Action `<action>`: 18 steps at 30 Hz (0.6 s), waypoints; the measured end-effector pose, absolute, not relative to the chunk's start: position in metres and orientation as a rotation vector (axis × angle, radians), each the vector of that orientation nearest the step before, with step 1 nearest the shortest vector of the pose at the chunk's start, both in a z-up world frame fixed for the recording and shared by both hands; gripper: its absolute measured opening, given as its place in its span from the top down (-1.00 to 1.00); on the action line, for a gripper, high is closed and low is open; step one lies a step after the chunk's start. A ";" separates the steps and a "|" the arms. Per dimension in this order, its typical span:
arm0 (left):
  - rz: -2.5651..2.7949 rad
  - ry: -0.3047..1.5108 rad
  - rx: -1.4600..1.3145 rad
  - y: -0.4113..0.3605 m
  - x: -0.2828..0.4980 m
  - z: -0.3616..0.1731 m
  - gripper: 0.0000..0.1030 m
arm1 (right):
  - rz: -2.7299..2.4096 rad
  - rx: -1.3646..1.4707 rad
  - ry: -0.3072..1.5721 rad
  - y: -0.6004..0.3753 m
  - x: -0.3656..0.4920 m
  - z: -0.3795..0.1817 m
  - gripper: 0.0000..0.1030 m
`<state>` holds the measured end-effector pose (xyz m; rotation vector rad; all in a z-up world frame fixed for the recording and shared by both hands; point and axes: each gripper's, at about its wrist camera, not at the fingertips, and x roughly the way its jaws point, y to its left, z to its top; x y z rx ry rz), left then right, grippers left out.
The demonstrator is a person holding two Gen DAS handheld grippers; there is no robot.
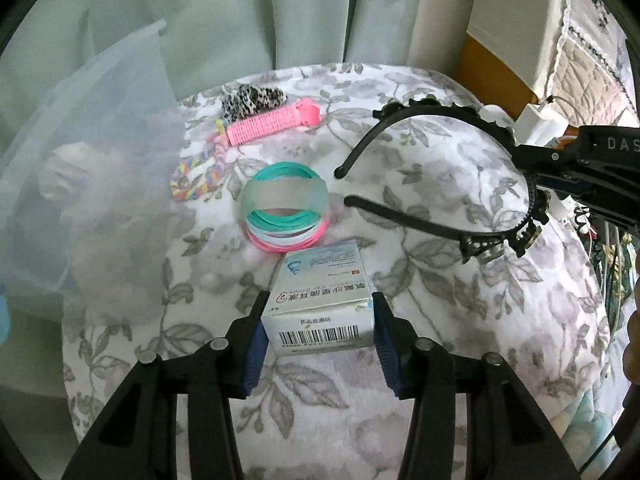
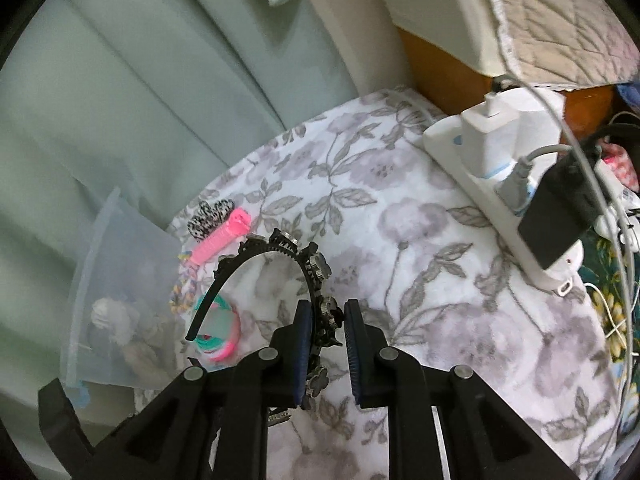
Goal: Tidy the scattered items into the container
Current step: 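Lift and carry the medicine box and headband in both grippers over the clear box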
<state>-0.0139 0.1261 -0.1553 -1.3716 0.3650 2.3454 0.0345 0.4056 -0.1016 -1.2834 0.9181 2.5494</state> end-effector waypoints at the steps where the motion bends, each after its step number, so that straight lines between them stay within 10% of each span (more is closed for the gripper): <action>1: 2.350 0.364 -1.362 0.125 -0.013 -0.151 0.04 | 2.553 -1.271 0.935 0.407 0.037 -0.099 0.65; 18: 2.511 0.239 -1.098 0.089 -0.004 -0.060 0.04 | 2.687 -1.077 0.972 0.399 0.060 -0.033 0.65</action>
